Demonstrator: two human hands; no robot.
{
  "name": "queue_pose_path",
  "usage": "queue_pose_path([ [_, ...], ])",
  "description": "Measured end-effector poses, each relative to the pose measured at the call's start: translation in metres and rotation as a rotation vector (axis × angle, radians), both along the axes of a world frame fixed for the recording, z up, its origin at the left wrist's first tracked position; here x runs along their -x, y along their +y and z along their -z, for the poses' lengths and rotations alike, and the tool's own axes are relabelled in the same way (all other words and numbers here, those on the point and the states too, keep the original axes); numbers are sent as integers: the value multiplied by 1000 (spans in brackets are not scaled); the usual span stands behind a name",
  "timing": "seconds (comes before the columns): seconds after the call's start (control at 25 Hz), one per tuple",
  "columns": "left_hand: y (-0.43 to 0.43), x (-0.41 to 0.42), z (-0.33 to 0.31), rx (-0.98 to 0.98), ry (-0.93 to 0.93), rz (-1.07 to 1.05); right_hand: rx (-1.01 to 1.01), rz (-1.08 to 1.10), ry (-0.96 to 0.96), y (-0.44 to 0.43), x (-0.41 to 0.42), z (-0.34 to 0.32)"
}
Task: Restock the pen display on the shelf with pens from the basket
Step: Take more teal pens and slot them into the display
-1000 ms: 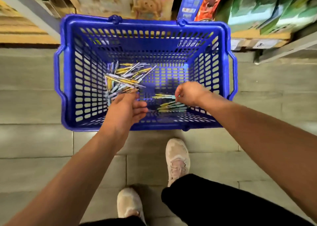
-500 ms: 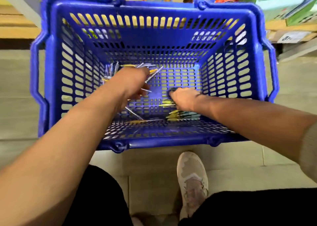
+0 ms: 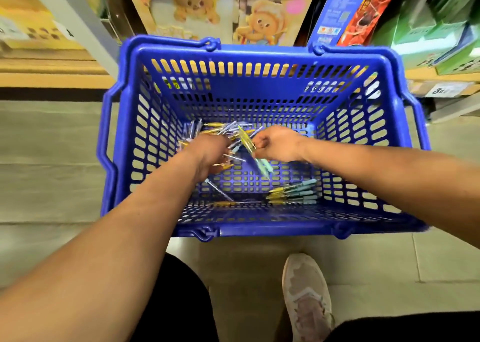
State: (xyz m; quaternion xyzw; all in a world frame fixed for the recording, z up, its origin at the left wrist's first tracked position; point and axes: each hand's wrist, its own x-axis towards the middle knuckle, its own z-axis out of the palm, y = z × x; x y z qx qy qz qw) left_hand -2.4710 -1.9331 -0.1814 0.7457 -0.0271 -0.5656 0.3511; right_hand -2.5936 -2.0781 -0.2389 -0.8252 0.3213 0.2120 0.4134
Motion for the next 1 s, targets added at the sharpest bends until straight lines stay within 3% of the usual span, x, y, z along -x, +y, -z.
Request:
queue_pose_path([
  [0.16,1,1,-1,98,135,-98,-577,356,-162,28,-22,-22],
  [0.36,3,-8,4,190,150,-225,-700,550,-245,36,-24,-26],
  [0.6,-9,3,0,190,210,-217,-405,464,-286,40,-19,-27],
  [0.72,-16,9,3,157,134,-243,-515,390,-317,30,-9,-25],
  [0.8,-17,7,5,147,44,-257,-516,337,-208,17,3,-18],
  [0.88,-14,6,4,146,62,-268,-270,68,34,5,21,-6],
  [1.0,-11,2,5,139,115,-279,185,-556,435,-3,50,16],
])
